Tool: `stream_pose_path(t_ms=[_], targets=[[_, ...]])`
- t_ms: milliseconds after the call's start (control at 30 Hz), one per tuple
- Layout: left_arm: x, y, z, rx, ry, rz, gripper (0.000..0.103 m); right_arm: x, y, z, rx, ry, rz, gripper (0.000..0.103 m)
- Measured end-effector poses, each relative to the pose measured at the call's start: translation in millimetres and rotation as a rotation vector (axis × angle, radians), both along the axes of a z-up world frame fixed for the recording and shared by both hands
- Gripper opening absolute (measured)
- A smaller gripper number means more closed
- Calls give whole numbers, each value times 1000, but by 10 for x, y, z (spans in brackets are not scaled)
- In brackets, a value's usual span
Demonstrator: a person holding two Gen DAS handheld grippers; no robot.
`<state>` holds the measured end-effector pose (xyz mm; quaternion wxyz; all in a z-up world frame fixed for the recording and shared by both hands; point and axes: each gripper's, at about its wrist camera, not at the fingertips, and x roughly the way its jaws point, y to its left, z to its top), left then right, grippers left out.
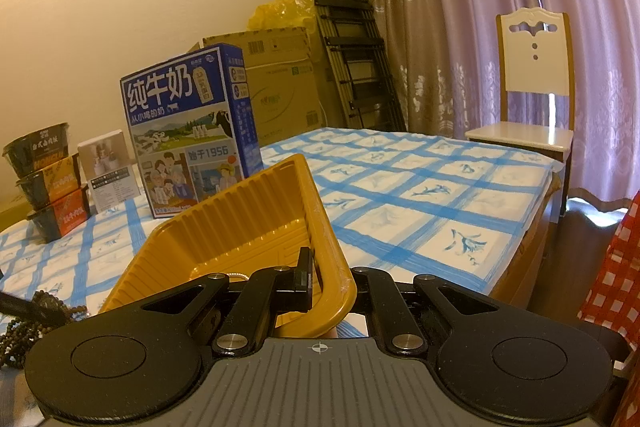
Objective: Organize jewelry
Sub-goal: 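Move the open left tool back to the bead pile, then grasp another dark bead strand with the left tool and carry it toward the tray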
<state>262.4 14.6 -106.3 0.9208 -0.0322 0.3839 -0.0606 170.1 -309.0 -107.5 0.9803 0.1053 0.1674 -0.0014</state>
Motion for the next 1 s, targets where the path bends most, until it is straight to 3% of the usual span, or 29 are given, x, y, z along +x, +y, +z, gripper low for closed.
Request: stream_pose_path(t_ms=[433, 1000], targets=[[-372, 426, 1167, -80, -185, 4, 6, -14, -1, -13, -1, 1, -1, 7], [-577, 259, 2067, -127, -326, -123, 6, -25, -5, -29, -2, -1, 0, 7]])
